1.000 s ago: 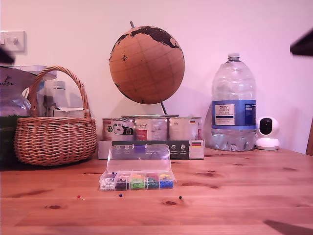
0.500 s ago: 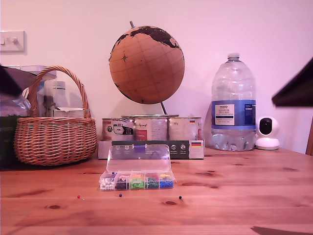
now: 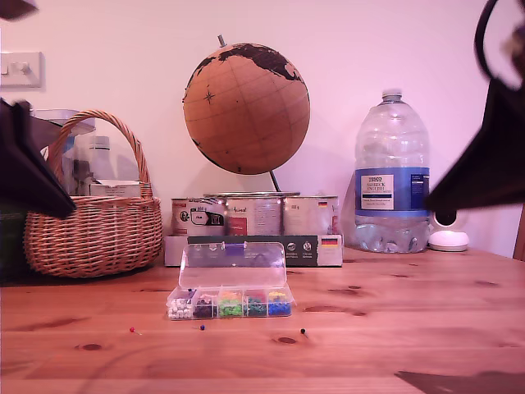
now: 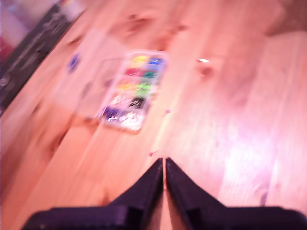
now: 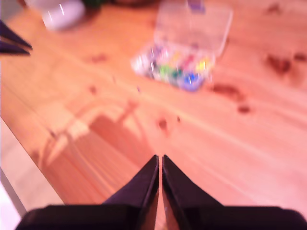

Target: Sort the loose pins on the table into their correct compartments

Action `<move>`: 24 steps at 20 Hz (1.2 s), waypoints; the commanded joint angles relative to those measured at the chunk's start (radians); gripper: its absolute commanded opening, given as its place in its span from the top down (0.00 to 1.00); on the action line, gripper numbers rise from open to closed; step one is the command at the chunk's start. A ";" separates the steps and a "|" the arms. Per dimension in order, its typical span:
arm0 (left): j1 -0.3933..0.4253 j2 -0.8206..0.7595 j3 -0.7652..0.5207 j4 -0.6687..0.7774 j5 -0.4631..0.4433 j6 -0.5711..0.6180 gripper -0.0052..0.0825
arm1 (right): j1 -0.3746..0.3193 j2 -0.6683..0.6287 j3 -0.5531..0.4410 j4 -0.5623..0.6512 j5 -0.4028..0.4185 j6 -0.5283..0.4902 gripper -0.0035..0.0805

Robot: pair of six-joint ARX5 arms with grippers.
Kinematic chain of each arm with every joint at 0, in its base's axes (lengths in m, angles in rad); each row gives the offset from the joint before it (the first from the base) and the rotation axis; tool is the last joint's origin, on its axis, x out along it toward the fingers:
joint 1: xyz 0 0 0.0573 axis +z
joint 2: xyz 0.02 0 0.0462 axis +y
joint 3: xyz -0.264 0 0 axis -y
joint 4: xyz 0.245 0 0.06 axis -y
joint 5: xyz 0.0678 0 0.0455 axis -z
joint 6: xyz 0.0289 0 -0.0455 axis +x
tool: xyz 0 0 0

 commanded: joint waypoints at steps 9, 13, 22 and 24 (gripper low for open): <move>-0.069 0.267 0.286 -0.230 -0.108 0.274 0.71 | 0.017 0.082 0.023 0.102 0.001 -0.042 0.97; -0.094 0.414 0.431 -0.315 -0.104 0.300 0.65 | 0.017 0.082 0.023 0.124 0.001 -0.055 0.97; -0.112 0.620 0.474 -0.332 -0.169 0.497 0.63 | 0.059 0.123 0.024 0.205 0.000 -0.092 0.97; -0.107 0.639 0.475 -0.330 -0.178 0.504 0.63 | 0.096 0.166 0.024 0.227 0.000 -0.103 0.97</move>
